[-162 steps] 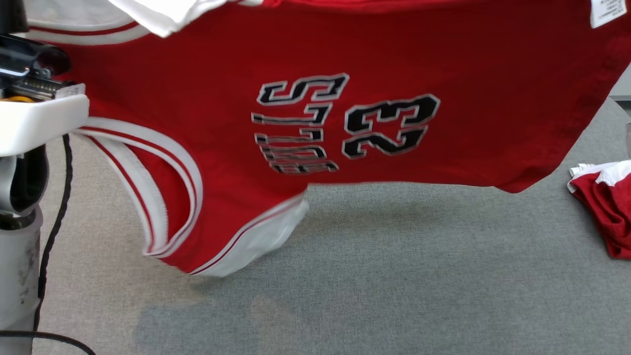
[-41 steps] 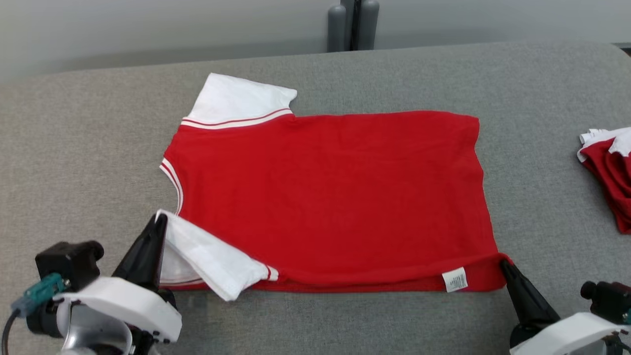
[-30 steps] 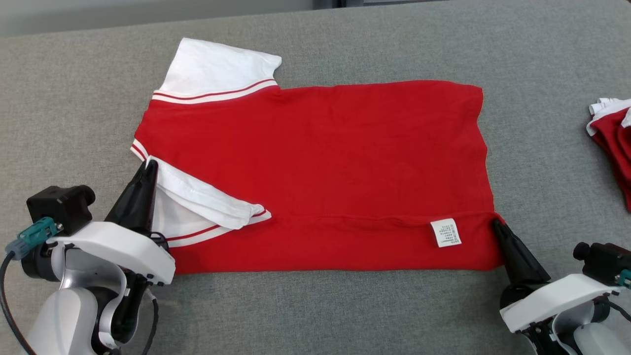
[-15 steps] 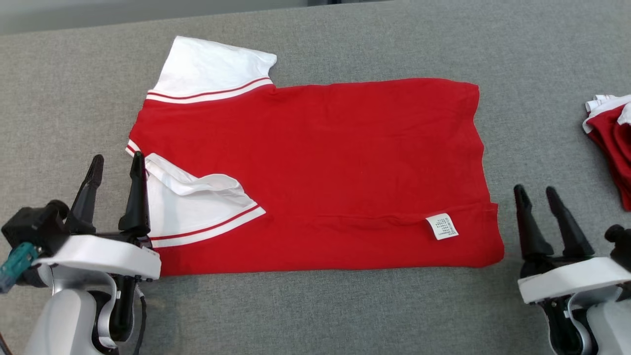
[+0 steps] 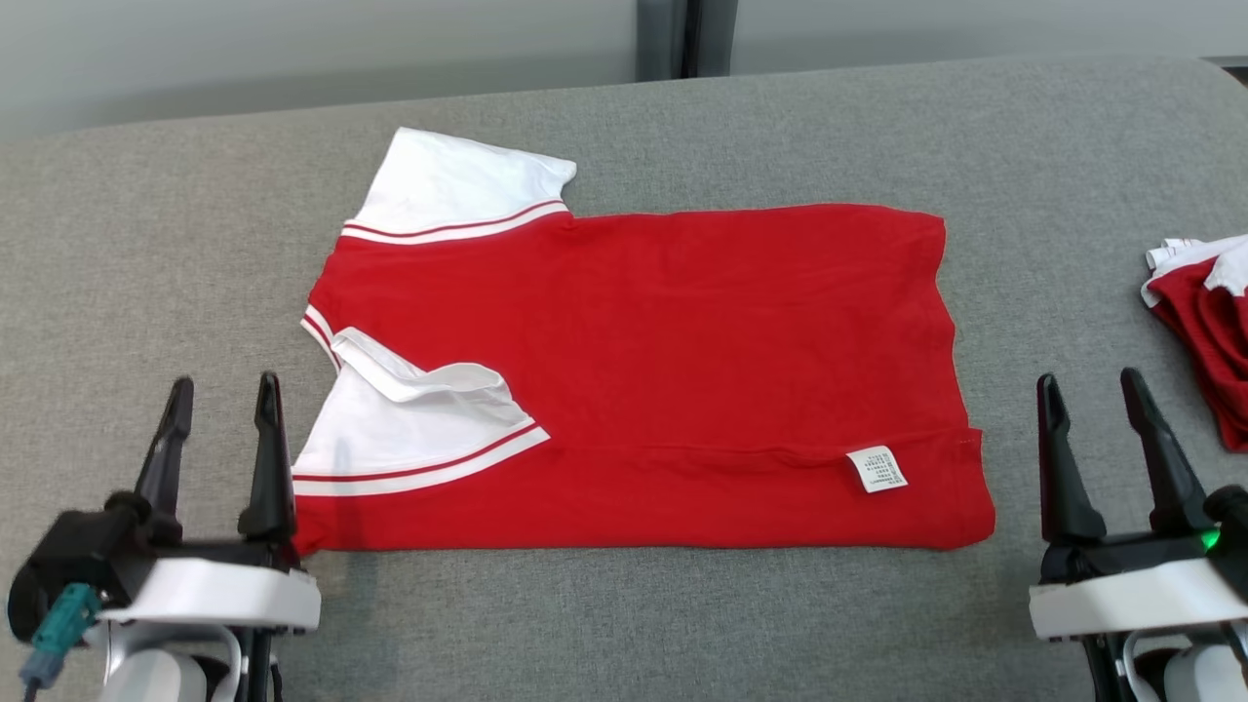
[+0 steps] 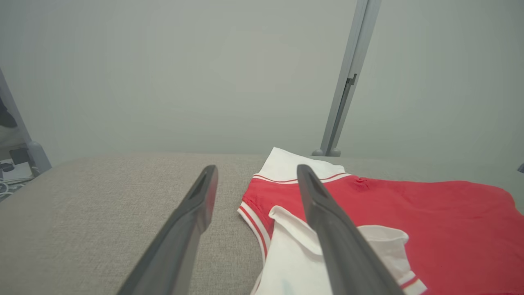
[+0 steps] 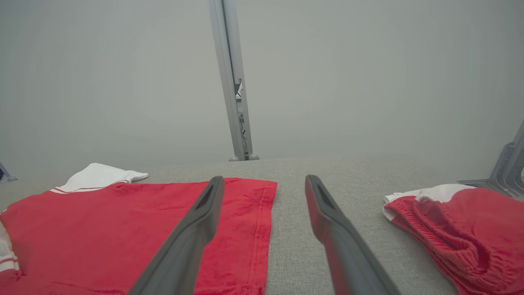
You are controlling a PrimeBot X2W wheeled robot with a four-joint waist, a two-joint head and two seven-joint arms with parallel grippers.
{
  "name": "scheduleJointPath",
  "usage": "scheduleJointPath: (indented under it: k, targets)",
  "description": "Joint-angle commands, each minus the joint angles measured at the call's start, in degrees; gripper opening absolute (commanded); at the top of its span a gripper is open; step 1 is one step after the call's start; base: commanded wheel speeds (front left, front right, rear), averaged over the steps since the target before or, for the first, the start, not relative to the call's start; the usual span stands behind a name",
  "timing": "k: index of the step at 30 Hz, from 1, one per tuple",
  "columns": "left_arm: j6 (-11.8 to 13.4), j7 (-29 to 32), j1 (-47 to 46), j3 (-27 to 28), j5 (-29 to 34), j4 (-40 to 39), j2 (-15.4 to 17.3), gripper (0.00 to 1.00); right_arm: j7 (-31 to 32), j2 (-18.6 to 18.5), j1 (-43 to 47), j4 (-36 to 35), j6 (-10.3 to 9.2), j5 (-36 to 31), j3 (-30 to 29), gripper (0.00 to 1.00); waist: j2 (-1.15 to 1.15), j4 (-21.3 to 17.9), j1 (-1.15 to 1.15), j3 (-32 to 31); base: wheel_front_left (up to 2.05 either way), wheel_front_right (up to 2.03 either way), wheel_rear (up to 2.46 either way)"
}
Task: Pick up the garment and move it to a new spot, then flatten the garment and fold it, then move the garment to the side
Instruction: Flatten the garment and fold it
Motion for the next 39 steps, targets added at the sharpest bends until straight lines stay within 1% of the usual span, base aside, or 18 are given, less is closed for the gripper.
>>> scheduleJointPath:
  k: [1,7,15,20,24,27,31,38,39]
  targets:
    - [-0.1,-0.3,0.5,0.0,0.4,0.2,0.1,1.00,-0.3,0.1,0.6,-0.4,0.03,-0.5,-0.1,1.00,0.00,0.1,0.00,-0.3,0.00,0.00,0.00]
    - [-0.6,-0.1,2.4,-0.8,-0.1,2.4,-0.2,1.00,-0.3,0.6,2.9,-0.2,0.03,-1.0,-0.6,1.00,0.00,0.4,0.00,-1.2,0.00,0.00,0.00]
    - [-0.4,1.2,2.2,-1.3,-0.6,2.8,0.1,1.00,-0.3,1.1,3.1,-0.3,0.03,-1.0,-0.4,1.00,0.00,0.1,0.00,-1.4,0.00,0.00,0.00]
    - [-0.8,3.5,1.5,-2.1,-1.1,3.3,0.7,1.00,-0.3,1.2,2.7,0.0,0.03,-0.8,0.0,1.00,0.00,0.0,0.00,-0.9,0.00,0.00,0.00]
    - [-1.1,6.8,2.1,-2.4,-2.6,5.8,0.5,1.00,-0.3,1.2,3.2,1.2,0.03,-0.7,0.6,1.00,0.00,-0.3,0.00,0.0,0.00,0.00,0.00]
    - [-1.6,8.6,2.5,-2.3,-4.1,8.5,0.2,1.00,-0.3,1.1,3.8,3.3,0.03,-0.3,1.3,1.00,0.00,-0.4,0.00,0.8,0.00,0.00,0.00]
    - [-2.2,10.4,1.5,-2.0,-6.4,12.6,-0.5,1.00,-0.3,0.9,3.9,8.0,0.02,0.3,2.7,1.00,0.00,-0.3,0.00,1.7,0.00,0.00,0.00]
    - [-3.1,13.5,-0.8,-2.9,-7.9,18.0,-1.0,1.00,-0.3,1.4,1.9,14.5,0.02,1.3,5.4,1.00,0.00,-0.1,0.00,2.9,0.00,0.00,0.00]
    - [-3.3,13.9,-1.1,-3.1,-8.1,18.4,-1.0,0.75,-0.3,1.4,1.7,15.2,0.02,1.6,5.9,1.00,0.00,-0.1,0.00,3.0,0.00,0.00,0.00]
